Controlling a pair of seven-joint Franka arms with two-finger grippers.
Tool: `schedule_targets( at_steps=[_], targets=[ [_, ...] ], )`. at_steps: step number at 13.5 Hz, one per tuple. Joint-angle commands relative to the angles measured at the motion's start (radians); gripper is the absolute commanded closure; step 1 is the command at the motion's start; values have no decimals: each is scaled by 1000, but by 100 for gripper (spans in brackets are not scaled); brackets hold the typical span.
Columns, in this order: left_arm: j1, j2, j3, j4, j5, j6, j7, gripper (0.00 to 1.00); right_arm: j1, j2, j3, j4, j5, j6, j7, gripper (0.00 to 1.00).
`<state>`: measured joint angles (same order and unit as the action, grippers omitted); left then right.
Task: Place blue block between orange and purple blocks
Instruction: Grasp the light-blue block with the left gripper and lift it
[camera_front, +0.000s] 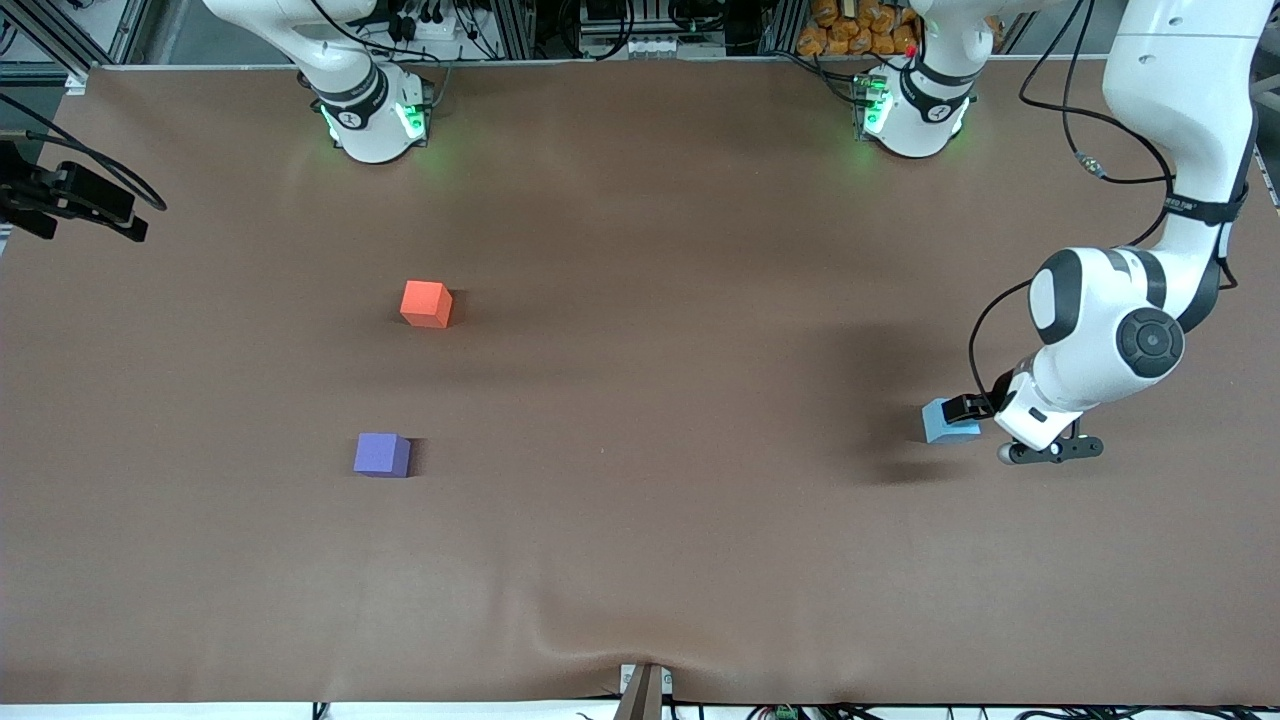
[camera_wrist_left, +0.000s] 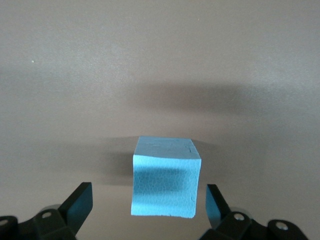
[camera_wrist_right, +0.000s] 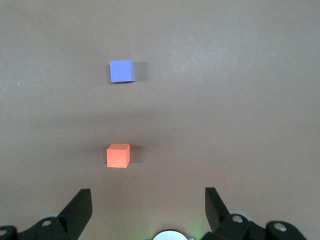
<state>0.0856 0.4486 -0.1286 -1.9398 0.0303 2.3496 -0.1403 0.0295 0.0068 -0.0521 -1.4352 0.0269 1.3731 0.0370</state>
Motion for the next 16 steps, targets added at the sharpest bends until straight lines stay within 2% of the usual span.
schedule_targets(
  at_steps=[1,11,12,13,14,15,16],
  targets=[
    [-6,27,-5,21,10,-1,-19,0,-14,2,5,7,21,-9,-3,0],
    [5,87,-5,18,13,14,-19,0,-14,2,5,7,21,-9,-3,0],
    [3,94,-5,18,13,22,-18,19,-16,2,5,7,22,-11,-3,0],
    [-3,97,-5,18,13,22,-18,53,-16,2,5,7,22,-9,-3,0],
    [-6,96,-5,19,13,22,-18,79,-16,2,5,7,21,-11,-3,0],
    [-9,94,-6,19,16,22,-18,100,-16,2,5,7,21,-11,-3,0],
    [-24,88,-9,18,16,20,-18,100,-19,2,5,7,22,-11,-3,0]
  ],
)
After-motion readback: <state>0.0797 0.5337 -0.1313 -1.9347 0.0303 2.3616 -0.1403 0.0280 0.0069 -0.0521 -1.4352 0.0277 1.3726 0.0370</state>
